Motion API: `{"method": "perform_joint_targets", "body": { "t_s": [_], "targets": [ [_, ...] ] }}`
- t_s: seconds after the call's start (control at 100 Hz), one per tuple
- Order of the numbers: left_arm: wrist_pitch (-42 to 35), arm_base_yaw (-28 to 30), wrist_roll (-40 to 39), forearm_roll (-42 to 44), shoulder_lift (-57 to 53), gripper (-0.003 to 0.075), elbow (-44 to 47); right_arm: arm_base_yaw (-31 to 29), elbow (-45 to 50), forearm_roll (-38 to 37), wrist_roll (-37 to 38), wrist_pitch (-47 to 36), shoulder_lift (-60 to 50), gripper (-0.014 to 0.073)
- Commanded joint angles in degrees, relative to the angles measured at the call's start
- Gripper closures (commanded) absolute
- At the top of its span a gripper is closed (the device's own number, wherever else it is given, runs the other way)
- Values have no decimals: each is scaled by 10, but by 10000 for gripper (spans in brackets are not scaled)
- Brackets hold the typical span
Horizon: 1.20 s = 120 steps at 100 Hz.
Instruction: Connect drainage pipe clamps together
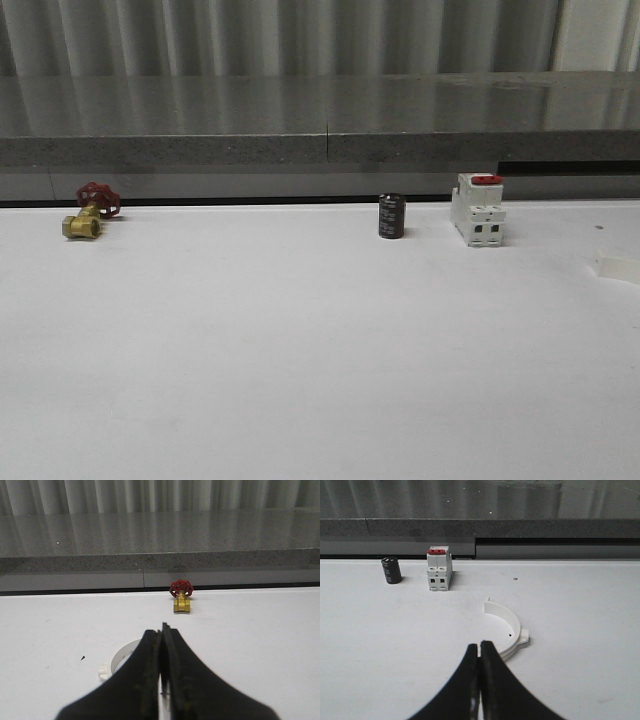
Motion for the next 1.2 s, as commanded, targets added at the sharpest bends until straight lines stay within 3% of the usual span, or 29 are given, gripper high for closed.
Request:
{"method": "perform_joint_targets", "body": {
  "t_s": [0.0, 0.68, 0.81, 1.19],
  "targets": [
    [-42, -2, -4, 1, -14, 741, 25, -2, -9, -8, -3, -50, -9, 660],
    [-38, -2, -4, 1, -14, 741, 25, -2, -9, -8, -3, -50, -9, 660],
    [40, -2, -4, 1, -9, 741, 1, -2, -9, -8, -3, -50, -9, 660],
    [111, -2, -4, -1, 167, 741, -116, -2, -9, -8, -3, -50, -9, 660]
  ]
}}
